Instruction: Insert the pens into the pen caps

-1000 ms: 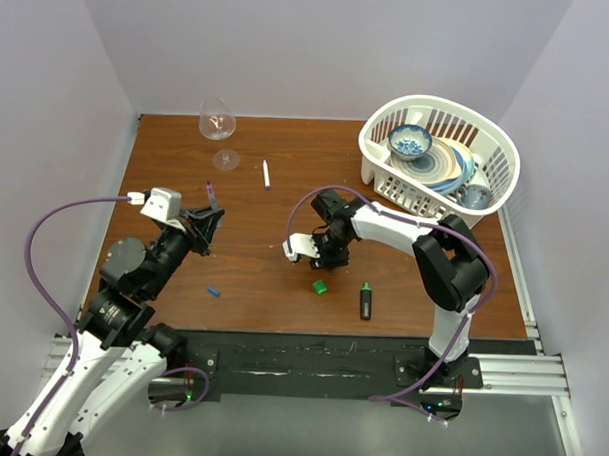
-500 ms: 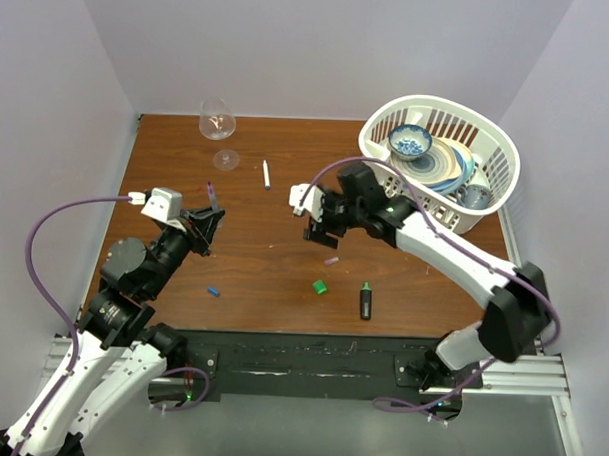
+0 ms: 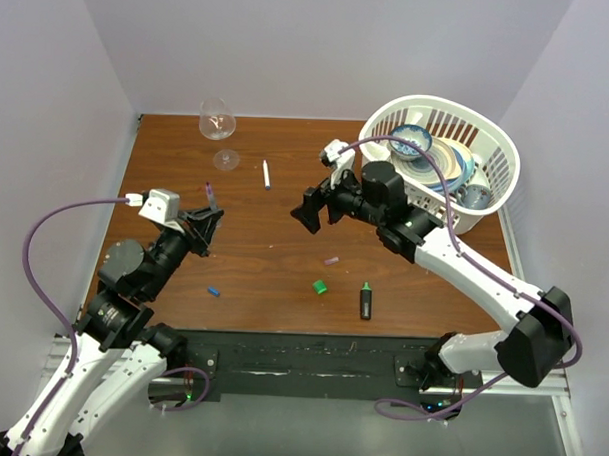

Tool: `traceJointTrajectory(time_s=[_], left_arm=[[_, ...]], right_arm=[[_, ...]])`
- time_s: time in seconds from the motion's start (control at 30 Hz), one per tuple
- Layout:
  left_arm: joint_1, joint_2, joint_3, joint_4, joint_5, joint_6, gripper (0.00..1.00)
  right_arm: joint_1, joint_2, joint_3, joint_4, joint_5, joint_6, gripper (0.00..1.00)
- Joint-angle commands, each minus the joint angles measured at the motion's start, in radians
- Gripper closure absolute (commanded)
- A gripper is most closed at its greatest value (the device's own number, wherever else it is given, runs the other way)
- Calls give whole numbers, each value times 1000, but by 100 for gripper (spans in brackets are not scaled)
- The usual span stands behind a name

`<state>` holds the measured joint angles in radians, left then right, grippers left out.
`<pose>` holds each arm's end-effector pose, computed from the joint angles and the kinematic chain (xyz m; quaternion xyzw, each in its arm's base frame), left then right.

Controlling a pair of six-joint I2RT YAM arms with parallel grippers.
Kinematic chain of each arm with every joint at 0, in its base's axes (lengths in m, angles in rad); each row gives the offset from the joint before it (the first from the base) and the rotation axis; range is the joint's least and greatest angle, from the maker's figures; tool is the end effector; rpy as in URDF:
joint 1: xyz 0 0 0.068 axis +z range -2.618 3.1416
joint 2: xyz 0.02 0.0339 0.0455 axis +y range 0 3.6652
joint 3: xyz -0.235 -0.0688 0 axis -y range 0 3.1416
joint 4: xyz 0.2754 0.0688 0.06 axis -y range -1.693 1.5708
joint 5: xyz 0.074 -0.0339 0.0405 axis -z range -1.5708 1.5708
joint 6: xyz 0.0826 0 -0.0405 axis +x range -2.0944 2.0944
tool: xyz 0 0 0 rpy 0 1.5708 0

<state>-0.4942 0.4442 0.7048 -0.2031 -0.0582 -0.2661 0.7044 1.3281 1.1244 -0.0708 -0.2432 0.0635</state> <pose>0.1912 -0.0976 0.3524 0.0571 0.6841 -0.2512 0.6824 0.2872 0.2702 0.3029 -0.3188 0.7280 0.3141 0.5194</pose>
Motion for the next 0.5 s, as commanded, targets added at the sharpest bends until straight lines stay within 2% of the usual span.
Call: traceJointTrajectory(time_s=[0.0,0.13,0.17,0.23,0.27,0.3,0.4,0.47], left_arm=[[0,-16,1,34,-22,24,100],[0,-21,-2,37,-26,24,100],[0,-21,-2,36,-25,22,100],[0,-21,-2,39,-23,24,100],[0,-21,-1,36,-22,24,100],[0,-21,-1,37,-22,24,100],[0,-25,-4,41,-20,22,100],[0,-24,-4,42,-17,22,100]], right_arm=[[-9,0,-99,210,79,497,1],[-71,36,-94,266,4,631,1],[-78,39,-92,252,37,710,1],[-79,14,-106,178,260,816,1],[-79,11,-91,125,324,917,1],[-77,13,-57,-59,372,965,1],[-80,81,119,-403,488,1090,1],[-82,120,147,-460,484,1149,1]])
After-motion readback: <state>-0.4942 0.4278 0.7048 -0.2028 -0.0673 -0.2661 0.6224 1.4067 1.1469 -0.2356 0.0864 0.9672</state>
